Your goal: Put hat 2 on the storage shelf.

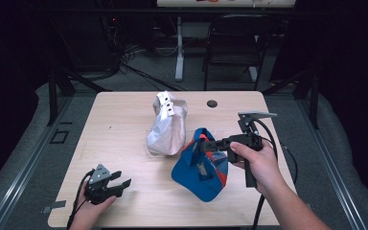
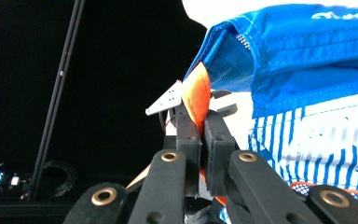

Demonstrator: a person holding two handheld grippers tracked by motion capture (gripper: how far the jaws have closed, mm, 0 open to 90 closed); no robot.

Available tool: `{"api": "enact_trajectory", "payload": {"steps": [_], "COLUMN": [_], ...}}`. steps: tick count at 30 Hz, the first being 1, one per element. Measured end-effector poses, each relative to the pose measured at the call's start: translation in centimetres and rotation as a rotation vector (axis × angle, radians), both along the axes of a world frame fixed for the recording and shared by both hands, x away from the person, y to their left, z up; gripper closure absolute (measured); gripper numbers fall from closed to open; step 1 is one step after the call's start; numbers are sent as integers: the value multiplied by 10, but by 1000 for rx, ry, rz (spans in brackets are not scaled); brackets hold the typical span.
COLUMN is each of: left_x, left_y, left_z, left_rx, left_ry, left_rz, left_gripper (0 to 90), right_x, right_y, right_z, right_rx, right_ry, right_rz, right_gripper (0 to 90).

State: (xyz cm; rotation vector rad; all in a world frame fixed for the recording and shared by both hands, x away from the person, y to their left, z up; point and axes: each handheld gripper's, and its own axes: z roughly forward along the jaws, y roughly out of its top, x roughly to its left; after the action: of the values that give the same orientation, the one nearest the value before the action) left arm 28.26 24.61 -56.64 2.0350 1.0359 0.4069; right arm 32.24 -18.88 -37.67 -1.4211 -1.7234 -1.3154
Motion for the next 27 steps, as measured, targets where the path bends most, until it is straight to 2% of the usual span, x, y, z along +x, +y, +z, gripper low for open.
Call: {"api": "enact_trajectory", "payload": {"steps": [3,6,7,10,13,19,23,27], "left_x": [-2,-5,-5,-11,-16,-23,-21,-16], "left_y": [-3,-12,-12,-31,-51,-98,-127,-150], "left_z": [4,10,10,25,40,71,78,81], "left_rx": [-9,0,0,-10,-2,-25,-7,-23], "left_ry": [-3,-51,-51,-124,-160,-225,-247,-255], "left_rz": [-1,4,4,-63,-137,-237,-282,-309], "left_gripper": [473,479,478,473,460,453,482,504], "right_x": [2,5,5,9,12,14,14,14], "right_y": [-5,-10,-10,-14,-13,-13,-19,-26], "right_z": [6,11,11,17,22,33,38,44], "right_rx": [13,28,28,51,57,58,58,62], "right_ry": [-3,-1,-1,4,1,-17,-20,-27], "right_rz": [-19,-40,-40,-57,-63,-69,-82,-99], "right_gripper": [871,871,871,871,871,871,871,870]}}
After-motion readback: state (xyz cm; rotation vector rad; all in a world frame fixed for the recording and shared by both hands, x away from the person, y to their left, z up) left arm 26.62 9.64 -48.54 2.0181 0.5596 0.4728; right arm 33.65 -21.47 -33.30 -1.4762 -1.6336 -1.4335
